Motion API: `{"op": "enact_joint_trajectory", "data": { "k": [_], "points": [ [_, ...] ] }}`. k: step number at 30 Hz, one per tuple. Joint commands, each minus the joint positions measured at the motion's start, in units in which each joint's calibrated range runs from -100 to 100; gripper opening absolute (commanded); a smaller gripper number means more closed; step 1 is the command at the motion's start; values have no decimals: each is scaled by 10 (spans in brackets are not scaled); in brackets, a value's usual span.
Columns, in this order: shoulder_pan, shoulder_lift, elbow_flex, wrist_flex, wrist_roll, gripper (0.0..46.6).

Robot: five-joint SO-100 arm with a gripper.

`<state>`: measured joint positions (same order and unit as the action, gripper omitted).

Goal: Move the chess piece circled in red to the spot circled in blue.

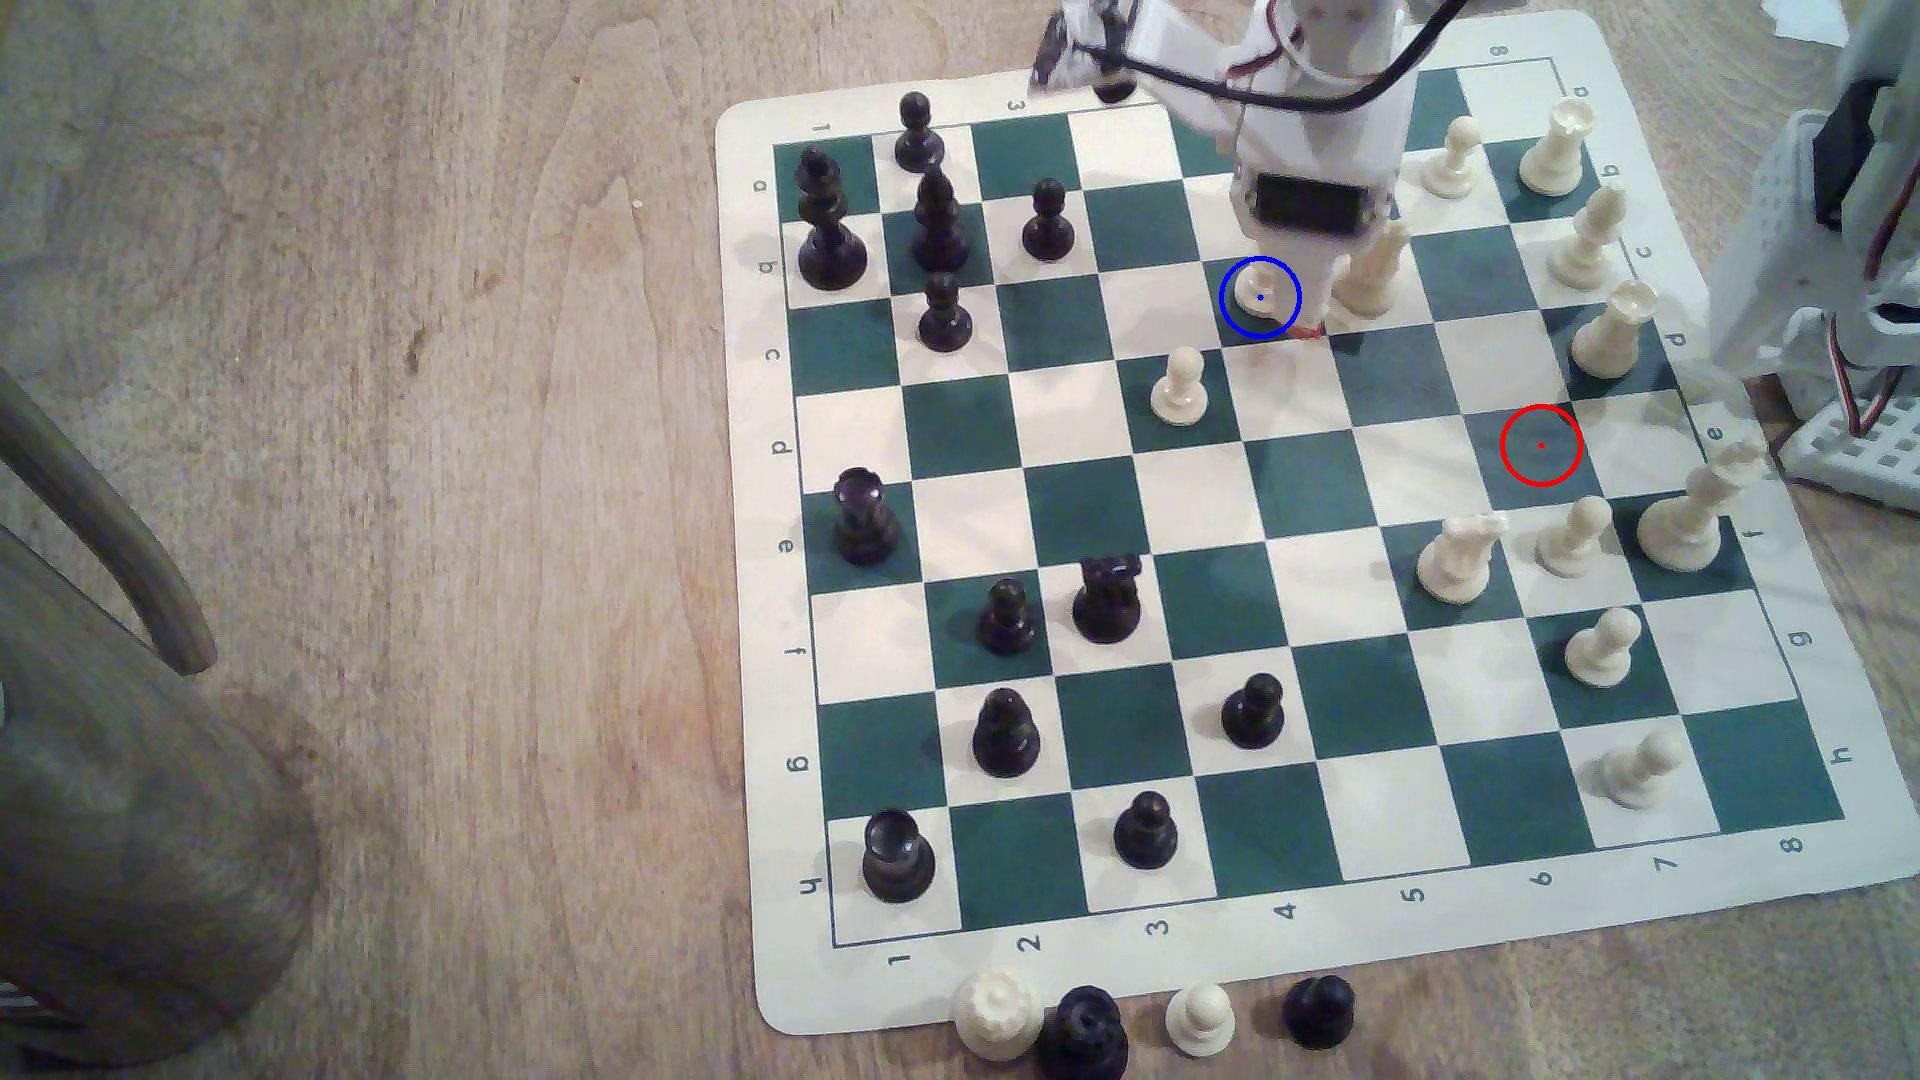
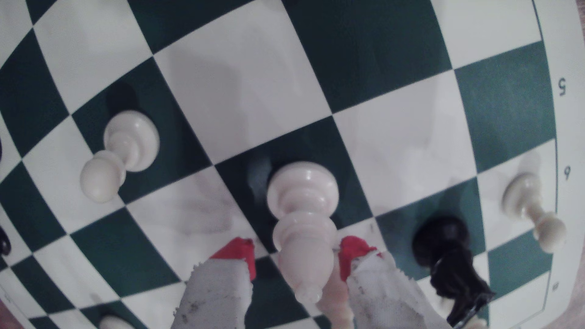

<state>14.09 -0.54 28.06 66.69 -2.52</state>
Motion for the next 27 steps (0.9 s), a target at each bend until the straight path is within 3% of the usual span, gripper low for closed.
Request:
{"op": "enact_joint_trajectory", "data": {
  "k": [1, 16, 27],
  "points": [
    [3, -67, -9, -8, -9, 150],
    [-20, -197, 8, 74, -17, 153],
    [-129, -543, 210, 132, -55, 155]
  ]
}}
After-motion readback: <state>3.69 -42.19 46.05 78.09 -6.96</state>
